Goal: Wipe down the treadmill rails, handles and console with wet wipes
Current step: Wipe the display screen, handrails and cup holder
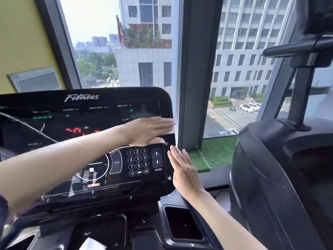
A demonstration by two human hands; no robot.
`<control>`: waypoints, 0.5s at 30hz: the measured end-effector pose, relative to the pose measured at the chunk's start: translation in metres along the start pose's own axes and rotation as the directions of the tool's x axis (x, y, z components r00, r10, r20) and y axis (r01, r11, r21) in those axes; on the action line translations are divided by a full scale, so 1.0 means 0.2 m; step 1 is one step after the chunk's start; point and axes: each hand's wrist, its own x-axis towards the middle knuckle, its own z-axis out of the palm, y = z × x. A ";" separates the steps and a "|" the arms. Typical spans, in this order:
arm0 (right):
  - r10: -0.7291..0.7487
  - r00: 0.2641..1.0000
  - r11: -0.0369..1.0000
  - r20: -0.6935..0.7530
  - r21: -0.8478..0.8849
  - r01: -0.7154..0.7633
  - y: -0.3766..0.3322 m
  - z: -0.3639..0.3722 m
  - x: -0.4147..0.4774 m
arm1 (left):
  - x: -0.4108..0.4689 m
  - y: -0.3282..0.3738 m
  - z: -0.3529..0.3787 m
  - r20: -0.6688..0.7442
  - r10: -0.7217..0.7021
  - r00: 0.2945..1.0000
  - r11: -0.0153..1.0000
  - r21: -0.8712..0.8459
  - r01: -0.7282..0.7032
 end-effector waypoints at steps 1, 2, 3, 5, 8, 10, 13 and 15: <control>0.008 1.000 1.000 -0.001 -0.002 -0.008 0.00 0.00 0.00 | 0.01 -0.03 -0.03 0.004 -0.031 1.000 1.000 0.004 0.031; 0.016 1.000 1.000 -0.001 -0.005 -0.016 0.00 0.00 0.00 | 0.03 -0.07 -0.06 -0.004 -0.094 0.996 0.996 0.004 0.095; 0.023 1.000 1.000 0.001 -0.008 -0.023 0.00 0.00 0.00 | 0.05 -0.10 -0.09 -0.025 -0.178 0.984 0.984 -0.009 0.178; 0.035 0.999 0.999 -0.002 -0.015 -0.035 -0.01 0.01 0.00 | 0.07 -0.12 -0.11 -0.074 -0.328 0.942 0.944 -0.055 0.324; 0.040 0.999 0.998 0.012 -0.042 -0.039 -0.02 0.02 -0.01 | 0.06 0.01 -0.02 -0.083 -0.273 0.959 0.961 -0.078 0.267; 0.046 0.999 0.998 0.013 -0.050 -0.046 -0.01 0.03 -0.01 | 0.02 0.10 0.06 -0.003 -0.063 0.998 0.998 -0.032 0.063; 0.045 0.999 0.998 0.001 -0.052 -0.045 -0.01 0.03 0.00 | 0.03 0.02 0.01 0.012 -0.026 1.000 1.000 0.004 0.025; 0.035 0.999 0.998 -0.010 -0.052 -0.036 -0.01 0.03 0.01 | 0.05 -0.06 -0.09 -0.049 -0.214 0.976 0.977 -0.012 0.213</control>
